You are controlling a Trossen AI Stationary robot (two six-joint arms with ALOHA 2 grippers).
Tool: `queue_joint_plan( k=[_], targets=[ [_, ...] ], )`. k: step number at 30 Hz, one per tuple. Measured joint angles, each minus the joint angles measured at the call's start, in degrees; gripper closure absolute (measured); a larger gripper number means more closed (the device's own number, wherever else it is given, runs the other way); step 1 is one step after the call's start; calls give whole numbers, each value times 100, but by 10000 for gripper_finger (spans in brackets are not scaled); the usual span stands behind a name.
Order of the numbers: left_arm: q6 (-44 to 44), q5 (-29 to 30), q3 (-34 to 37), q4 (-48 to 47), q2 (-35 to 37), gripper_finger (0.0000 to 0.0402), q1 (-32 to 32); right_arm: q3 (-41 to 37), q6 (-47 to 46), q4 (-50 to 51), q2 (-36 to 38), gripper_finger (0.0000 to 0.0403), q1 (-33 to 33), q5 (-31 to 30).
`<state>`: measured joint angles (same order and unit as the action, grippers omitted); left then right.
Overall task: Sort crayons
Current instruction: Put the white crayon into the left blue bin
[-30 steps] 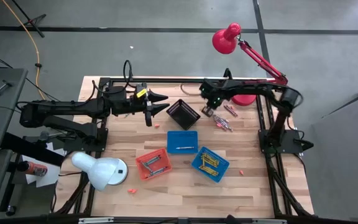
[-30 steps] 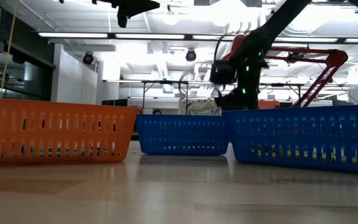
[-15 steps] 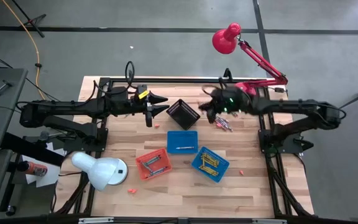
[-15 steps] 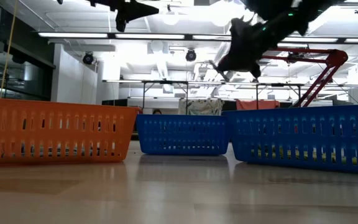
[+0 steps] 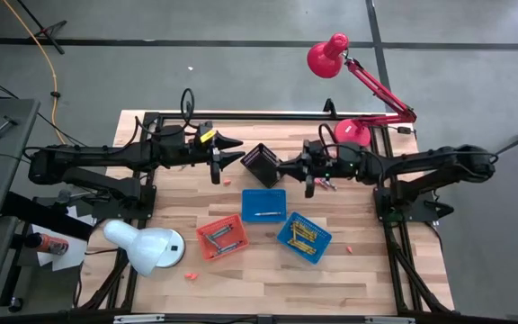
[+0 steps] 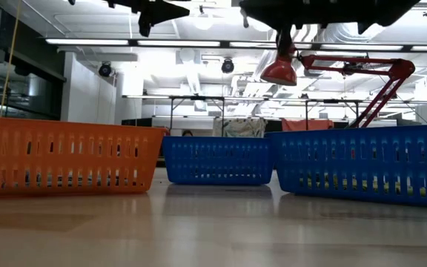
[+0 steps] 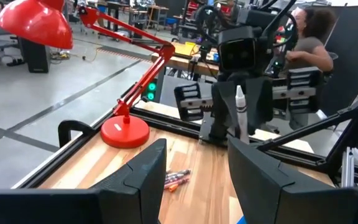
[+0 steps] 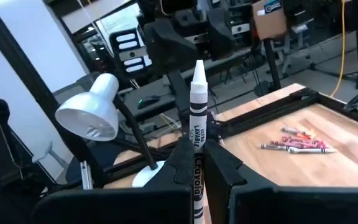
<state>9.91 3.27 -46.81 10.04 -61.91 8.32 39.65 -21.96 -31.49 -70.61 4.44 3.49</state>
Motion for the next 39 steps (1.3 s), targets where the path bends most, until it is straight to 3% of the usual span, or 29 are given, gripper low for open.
queue_joint_plan(
  k=[26,39],
  targets=[
    [-4,-2,0,5,0,243,-13,152,-164,212,4,402,27,202],
    [-4,-2,0,4,0,243,-13,175,-354,668,-28,402,-463,-445]
  ],
)
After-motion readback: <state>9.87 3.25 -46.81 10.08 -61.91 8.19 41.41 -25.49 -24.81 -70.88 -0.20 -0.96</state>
